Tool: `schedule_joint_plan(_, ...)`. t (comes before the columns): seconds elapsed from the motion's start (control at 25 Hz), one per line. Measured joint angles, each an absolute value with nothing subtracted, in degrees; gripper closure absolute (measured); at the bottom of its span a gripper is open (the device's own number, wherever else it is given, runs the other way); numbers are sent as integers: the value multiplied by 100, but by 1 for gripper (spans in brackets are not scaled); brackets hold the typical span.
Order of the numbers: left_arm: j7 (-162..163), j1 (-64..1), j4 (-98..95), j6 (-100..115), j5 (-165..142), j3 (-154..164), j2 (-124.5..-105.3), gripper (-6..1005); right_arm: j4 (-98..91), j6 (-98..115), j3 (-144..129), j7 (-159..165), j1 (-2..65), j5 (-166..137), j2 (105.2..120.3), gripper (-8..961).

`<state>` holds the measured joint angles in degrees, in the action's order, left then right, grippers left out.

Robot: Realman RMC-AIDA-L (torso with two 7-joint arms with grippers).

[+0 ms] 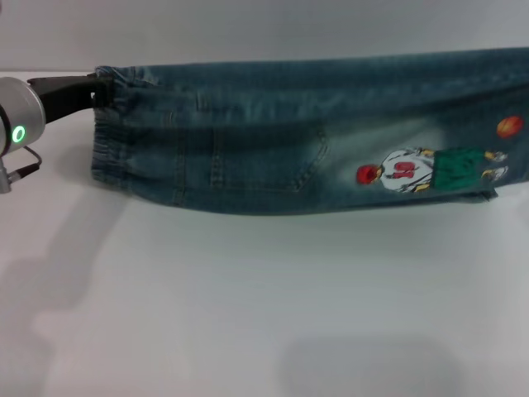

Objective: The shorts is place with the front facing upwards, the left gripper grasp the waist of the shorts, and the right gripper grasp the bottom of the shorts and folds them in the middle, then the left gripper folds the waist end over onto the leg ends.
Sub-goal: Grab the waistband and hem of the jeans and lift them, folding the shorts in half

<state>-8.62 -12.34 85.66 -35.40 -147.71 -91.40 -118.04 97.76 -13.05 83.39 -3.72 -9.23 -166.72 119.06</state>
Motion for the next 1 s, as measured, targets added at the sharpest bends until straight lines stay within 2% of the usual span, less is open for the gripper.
schedule_joint_plan(0.2, -1044, -1507, 7830, -2676, -14439, -9062, -11791, 867, 8590, 126, 8547, -247, -549, -16669, 11893, 798)
schedule_joint_plan(0.4, -1055, -1800, 7378, -2193, -14434, -8894, -11795, 861, 8234, 344, 8666, -242, -255, -16663, 11875, 785)
schedule_joint_plan(0.52, -1057, -1846, 7288, -1981, -14439, -8802, -11795, 749, 8232, 369, 8652, -257, -262, -16663, 11873, 777)
schedule_joint_plan(0.72, -1059, -1805, 7304, -1910, -14434, -8786, -11795, 550, 8259, 418, 8475, -276, -378, -16668, 11878, 549)
schedule_joint_plan(0.8, -1060, -1746, 7381, -1944, -14434, -8813, -11784, 466, 8261, 465, 8305, -293, -440, -16686, 11880, 491)
schedule_joint_plan(1.0, -1060, -1700, 7444, -1988, -14434, -8812, -11781, 362, 8147, 502, 8004, -311, -547, -16700, 11883, 345)
